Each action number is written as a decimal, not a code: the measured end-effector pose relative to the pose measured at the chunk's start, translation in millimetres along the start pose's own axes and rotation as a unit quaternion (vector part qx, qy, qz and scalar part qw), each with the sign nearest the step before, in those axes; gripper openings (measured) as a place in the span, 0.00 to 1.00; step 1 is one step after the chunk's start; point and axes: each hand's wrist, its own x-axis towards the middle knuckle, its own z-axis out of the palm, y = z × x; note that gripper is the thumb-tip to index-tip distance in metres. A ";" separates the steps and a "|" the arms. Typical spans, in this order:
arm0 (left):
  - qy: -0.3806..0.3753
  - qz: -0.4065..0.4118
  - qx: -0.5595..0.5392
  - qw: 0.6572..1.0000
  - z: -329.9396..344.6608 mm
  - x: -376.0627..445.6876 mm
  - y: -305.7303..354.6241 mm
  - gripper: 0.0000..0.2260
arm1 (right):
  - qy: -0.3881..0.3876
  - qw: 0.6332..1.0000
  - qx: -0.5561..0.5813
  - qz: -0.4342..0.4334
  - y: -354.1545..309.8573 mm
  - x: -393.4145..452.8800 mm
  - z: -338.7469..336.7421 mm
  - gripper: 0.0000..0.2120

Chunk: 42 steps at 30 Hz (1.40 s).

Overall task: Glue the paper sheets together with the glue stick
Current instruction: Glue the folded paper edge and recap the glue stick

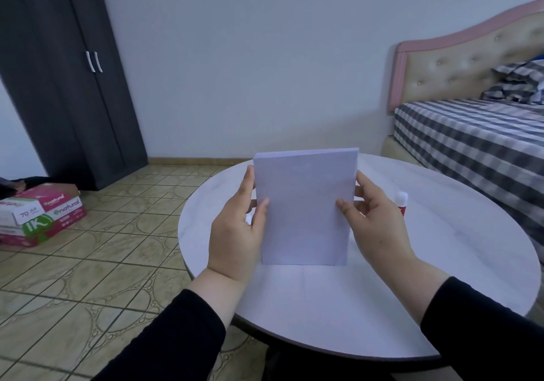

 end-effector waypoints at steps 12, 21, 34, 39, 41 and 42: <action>0.022 0.014 0.014 1.000 -3.1 5.3 6.4 0.26 | 0.053 0.997 0.002 -0.048 -9.5 -1.2 -1.0 0.30; 0.025 0.044 0.034 0.998 1.2 0.6 0.2 0.21 | 0.027 0.999 -0.027 -0.005 1.9 -9.9 -2.7 0.29; -0.335 -0.042 0.179 0.924 64.3 36.9 -20.6 0.11 | -0.072 0.940 -0.324 0.076 53.2 52.4 -1.3 0.14; -0.425 -0.011 0.212 0.880 78.3 28.1 -32.1 0.17 | -0.177 0.842 -0.503 0.081 84.3 54.7 -2.0 0.17; -0.437 -0.004 0.237 0.868 78.4 24.2 -37.1 0.18 | -0.184 0.819 -0.541 0.052 91.0 51.3 -6.7 0.15; -0.442 -0.001 0.259 0.859 77.8 22.7 -38.4 0.18 | -0.185 0.820 -0.540 0.046 92.2 48.8 -9.9 0.14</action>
